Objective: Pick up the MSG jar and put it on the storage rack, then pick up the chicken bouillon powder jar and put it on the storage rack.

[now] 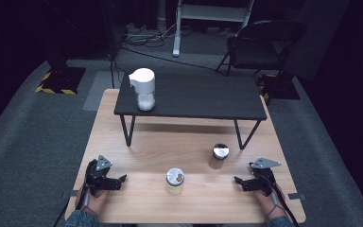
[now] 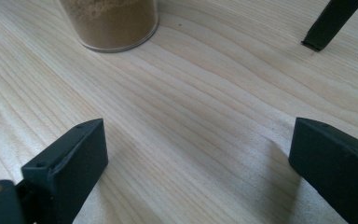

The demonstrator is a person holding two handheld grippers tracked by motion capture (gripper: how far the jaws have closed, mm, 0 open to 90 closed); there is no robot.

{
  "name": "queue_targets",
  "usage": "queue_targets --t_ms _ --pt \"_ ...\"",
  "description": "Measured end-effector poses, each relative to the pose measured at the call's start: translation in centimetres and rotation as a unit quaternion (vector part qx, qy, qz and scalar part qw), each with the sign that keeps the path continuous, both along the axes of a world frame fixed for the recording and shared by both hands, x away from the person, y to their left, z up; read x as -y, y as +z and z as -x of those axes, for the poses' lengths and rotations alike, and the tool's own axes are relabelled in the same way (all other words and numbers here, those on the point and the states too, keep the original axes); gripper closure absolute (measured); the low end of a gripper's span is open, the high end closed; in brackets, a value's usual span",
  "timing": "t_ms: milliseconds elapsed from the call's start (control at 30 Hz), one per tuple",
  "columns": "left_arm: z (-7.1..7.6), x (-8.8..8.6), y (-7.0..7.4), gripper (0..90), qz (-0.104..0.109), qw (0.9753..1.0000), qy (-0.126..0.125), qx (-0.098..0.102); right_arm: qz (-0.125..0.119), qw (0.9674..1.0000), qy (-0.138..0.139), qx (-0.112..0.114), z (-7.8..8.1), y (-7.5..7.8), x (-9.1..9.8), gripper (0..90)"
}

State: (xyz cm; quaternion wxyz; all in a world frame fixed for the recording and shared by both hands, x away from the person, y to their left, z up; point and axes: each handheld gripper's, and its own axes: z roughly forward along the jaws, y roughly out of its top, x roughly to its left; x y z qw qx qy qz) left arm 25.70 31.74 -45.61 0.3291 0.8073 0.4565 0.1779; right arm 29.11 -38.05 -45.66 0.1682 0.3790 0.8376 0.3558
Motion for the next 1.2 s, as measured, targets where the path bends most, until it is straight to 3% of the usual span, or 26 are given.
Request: queue_targets --t_ms 300,367,400,433,500,533,567,1200 --pt "0.0 0.1 0.0 3.9 0.001 1.0000 0.002 0.000 -0.005 0.9999 0.011 -0.001 0.0 0.0 0.4 6.0" --pt "0.0 0.1 0.0 3.8 0.001 1.0000 0.003 0.000 -0.016 0.9996 0.015 0.016 0.5 0.2 0.9 5.9" --pt "0.0 0.1 0.0 3.8 0.001 1.0000 0.003 0.000 -0.032 0.9987 0.013 0.038 1.3 0.6 1.4 5.9" --pt "0.0 0.1 0.0 3.8 0.001 1.0000 0.003 0.000 -0.032 0.9987 0.013 0.038 1.3 0.6 1.4 5.9" --pt "0.0 0.1 0.0 3.8 0.001 1.0000 0.003 0.000 -0.052 0.9958 0.011 0.074 2.7 1.6 1.8 5.9" --pt "0.0 0.1 0.0 3.8 0.001 1.0000 0.003 0.000 -0.052 0.9958 0.011 0.074 2.7 1.6 1.8 5.9" --pt "0.0 0.1 0.0 3.8 0.001 1.0000 0.003 0.000 -0.057 0.9945 0.011 0.088 3.3 2.3 2.0 5.9" --pt "0.1 0.2 -0.1 3.5 0.002 1.0000 0.007 0.000 -0.099 0.9861 -0.013 0.133 6.2 4.9 3.9 6.0"
